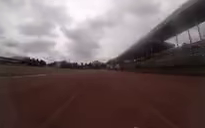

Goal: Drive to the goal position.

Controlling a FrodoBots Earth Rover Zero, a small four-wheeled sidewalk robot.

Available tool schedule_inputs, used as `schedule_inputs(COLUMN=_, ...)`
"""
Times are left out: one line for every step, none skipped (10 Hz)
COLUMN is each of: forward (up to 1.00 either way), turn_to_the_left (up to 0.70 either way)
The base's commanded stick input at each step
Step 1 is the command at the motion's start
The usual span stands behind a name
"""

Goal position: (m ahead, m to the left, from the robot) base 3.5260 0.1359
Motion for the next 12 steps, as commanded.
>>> schedule_inputs(forward=0.67, turn_to_the_left=0.00)
schedule_inputs(forward=0.67, turn_to_the_left=0.00)
schedule_inputs(forward=0.67, turn_to_the_left=0.00)
schedule_inputs(forward=0.67, turn_to_the_left=0.00)
schedule_inputs(forward=0.67, turn_to_the_left=0.00)
schedule_inputs(forward=0.67, turn_to_the_left=0.00)
schedule_inputs(forward=0.67, turn_to_the_left=0.00)
schedule_inputs(forward=0.67, turn_to_the_left=0.00)
schedule_inputs(forward=0.67, turn_to_the_left=0.00)
schedule_inputs(forward=0.67, turn_to_the_left=0.00)
schedule_inputs(forward=0.67, turn_to_the_left=0.00)
schedule_inputs(forward=0.67, turn_to_the_left=0.00)
